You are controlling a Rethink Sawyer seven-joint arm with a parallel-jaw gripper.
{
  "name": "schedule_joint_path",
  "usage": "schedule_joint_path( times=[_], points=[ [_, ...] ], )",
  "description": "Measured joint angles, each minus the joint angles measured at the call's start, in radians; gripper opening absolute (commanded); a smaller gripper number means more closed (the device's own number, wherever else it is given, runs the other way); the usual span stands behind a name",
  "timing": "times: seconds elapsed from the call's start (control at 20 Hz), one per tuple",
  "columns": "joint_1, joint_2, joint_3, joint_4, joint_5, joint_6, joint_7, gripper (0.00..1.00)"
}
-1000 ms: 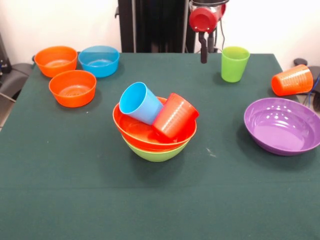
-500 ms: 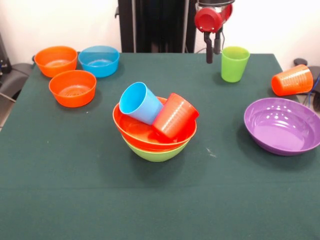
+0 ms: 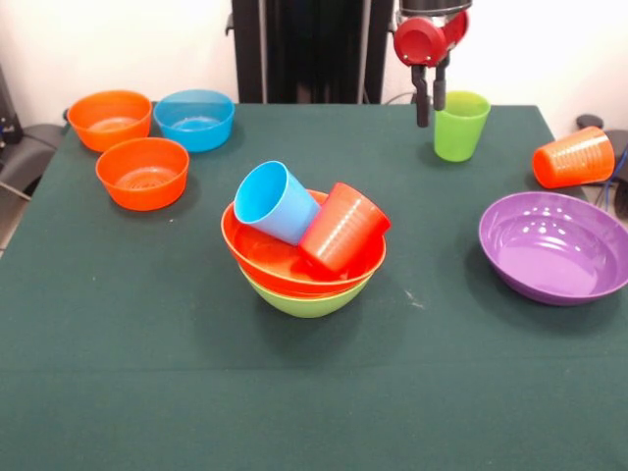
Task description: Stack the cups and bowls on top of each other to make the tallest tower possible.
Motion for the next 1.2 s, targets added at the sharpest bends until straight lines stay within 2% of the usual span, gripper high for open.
schedule_joint_path(
  times=[1.2],
  points=[
    [0.064,-0.002,-0.058,0.000,0.009,-0.010,0.025,1.00]
  ],
)
